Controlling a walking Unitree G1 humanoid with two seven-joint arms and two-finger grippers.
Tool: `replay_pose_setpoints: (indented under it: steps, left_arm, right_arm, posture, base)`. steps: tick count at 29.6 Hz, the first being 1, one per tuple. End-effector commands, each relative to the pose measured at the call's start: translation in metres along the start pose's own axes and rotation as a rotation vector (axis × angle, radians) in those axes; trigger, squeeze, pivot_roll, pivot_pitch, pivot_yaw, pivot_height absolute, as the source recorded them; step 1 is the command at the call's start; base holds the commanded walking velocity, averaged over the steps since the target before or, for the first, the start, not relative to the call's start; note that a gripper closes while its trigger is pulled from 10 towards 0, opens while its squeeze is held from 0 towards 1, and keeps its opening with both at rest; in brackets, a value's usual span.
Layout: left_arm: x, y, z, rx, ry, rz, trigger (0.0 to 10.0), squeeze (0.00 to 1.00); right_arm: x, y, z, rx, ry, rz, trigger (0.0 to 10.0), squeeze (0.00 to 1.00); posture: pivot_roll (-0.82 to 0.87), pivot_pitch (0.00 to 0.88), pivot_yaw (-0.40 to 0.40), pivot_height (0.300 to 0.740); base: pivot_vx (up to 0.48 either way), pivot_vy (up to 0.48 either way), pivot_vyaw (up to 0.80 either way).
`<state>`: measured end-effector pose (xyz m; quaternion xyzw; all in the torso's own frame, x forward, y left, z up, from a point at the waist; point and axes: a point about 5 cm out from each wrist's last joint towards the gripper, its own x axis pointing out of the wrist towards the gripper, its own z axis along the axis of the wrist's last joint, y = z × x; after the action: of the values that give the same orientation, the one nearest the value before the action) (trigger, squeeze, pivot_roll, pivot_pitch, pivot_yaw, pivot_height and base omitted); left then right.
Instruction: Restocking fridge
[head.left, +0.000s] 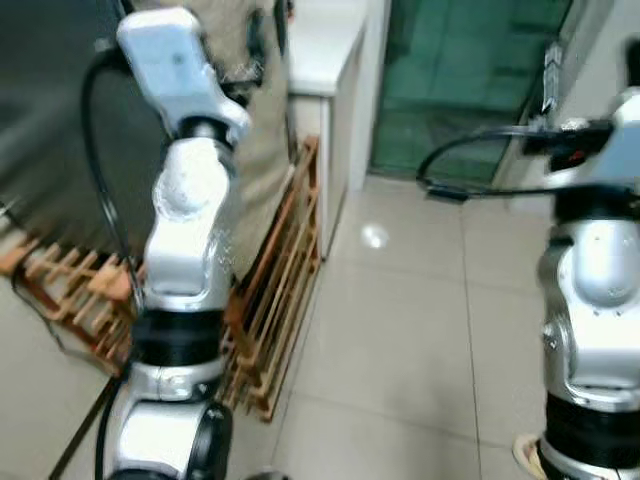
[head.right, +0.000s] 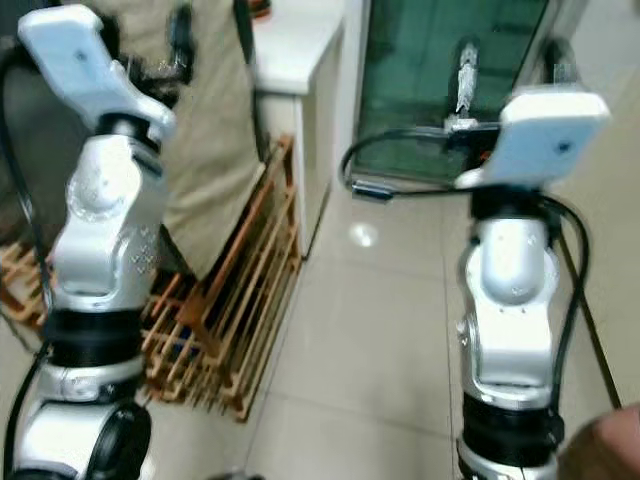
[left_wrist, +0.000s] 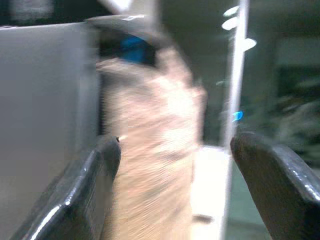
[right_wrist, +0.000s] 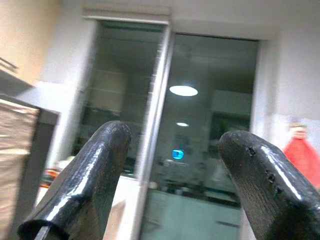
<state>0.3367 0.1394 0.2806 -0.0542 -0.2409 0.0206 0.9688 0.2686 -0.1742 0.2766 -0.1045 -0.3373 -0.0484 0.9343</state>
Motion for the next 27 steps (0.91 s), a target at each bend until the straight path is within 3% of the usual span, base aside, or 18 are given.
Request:
replay_pose_setpoints:
  steps: [1,7,13,16,20,27]
  left_arm:
    - [-0.003,0.000,-0.005,0.010,0.026,-0.003,10.0,0.00]
    - [-0.009,0.000,-0.012,0.030,0.049,0.005,10.0,0.00]
    - [-0.009,-0.008,-0.011,0.029,0.040,-0.055,10.0,0.00]
    - [-0.013,-0.024,-0.027,0.013,0.113,-0.156,10.0,0.00]
    - [-0.005,-0.032,-0.047,0.006,0.184,-0.140,10.0,0.00]
    - [0.006,-0.035,-0.059,0.009,0.227,-0.129,10.0,0.00]
  right_arm:
    - [-0.004,-0.004,-0.005,0.004,0.030,-0.006,10.0,0.00]
    - [-0.011,0.000,-0.014,0.026,0.083,0.012,10.0,0.00]
    - [-0.012,0.001,-0.019,0.015,0.101,0.034,10.0,0.00]
    - [-0.016,0.001,-0.025,0.018,0.134,0.029,10.0,0.00]
    - [-0.021,0.001,-0.032,0.031,0.176,0.019,10.0,0.00]
    - [-0.030,-0.001,-0.037,0.049,0.222,0.012,10.0,0.00]
  posture:
    - [-0.19,0.000,0.030,0.740]
    - [-0.18,0.000,0.026,0.740]
    - [-0.18,0.000,0.024,0.740]
    - [-0.18,0.000,0.021,0.740]
    - [-0.18,0.000,0.025,0.740]
    - [-0.21,0.000,0.047,0.740]
  base:
    - [0.000,0.000,0.78]
    - [0.000,0.000,0.78]
    - [0.000,0.000,0.00]
    - [0.000,0.000,0.00]
    - [0.000,0.000,0.00]
    - [0.000,0.000,0.00]
